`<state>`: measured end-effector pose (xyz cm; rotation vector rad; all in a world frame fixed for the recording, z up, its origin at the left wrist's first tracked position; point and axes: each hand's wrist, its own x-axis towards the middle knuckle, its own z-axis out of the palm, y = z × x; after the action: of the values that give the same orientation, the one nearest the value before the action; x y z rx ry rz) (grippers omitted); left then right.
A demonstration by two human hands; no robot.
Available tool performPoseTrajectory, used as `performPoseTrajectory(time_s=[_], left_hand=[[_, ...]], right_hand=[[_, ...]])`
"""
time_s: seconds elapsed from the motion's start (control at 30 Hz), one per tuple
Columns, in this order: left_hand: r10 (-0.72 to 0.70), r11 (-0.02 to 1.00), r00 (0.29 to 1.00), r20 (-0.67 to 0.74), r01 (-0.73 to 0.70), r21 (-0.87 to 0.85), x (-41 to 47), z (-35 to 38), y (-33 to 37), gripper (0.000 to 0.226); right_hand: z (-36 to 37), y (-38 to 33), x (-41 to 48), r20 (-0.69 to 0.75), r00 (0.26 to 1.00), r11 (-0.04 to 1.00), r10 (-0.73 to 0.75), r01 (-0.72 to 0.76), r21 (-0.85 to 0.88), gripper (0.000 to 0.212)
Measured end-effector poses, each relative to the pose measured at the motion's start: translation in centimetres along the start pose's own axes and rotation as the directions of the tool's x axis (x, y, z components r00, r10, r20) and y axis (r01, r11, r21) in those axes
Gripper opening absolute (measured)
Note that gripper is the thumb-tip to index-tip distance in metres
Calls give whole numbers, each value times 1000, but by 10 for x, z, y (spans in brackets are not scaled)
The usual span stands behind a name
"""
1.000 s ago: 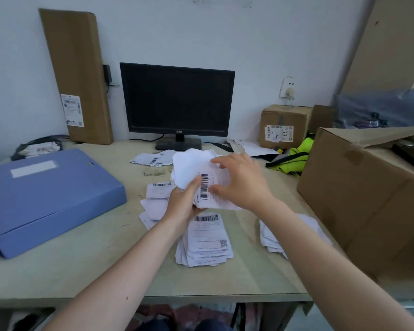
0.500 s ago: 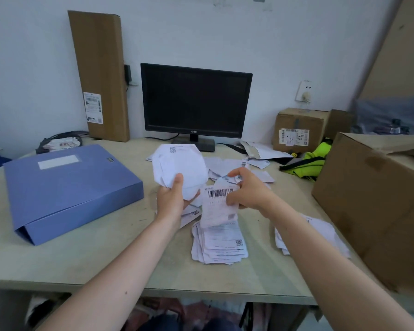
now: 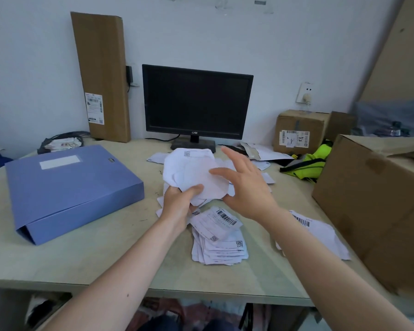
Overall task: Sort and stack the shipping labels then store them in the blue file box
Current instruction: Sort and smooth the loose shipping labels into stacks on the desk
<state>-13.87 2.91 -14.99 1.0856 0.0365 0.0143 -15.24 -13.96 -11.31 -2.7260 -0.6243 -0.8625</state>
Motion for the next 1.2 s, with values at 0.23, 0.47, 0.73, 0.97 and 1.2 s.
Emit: performPoseTrajectory(time_s=[0.23,0.47,0.73,0.97,1.2], left_hand=[[-91,989,994,68,98,-112,-2,4,4,36],[-24,999,999,-31,23,-33,1,2,5,39],[-9,997,998,66,3,80,-6,3,5,31],[96,970,995,9,-96,223,-7,3,-5,10],[94,985,986,-139,-73,154,-5,8,-7,11]], right_hand=[[1,-5,-1,-107,987,948,118,-80,307,11],[-17,-10,6,194,837,289,512,-380,879,14],[-12,-6,4,262,792,353,551,-506,787,34],[-8,-11,3,222,745,330,629,-515,791,25],[-7,-14,-2,273,772,275,573,-495,824,32]])
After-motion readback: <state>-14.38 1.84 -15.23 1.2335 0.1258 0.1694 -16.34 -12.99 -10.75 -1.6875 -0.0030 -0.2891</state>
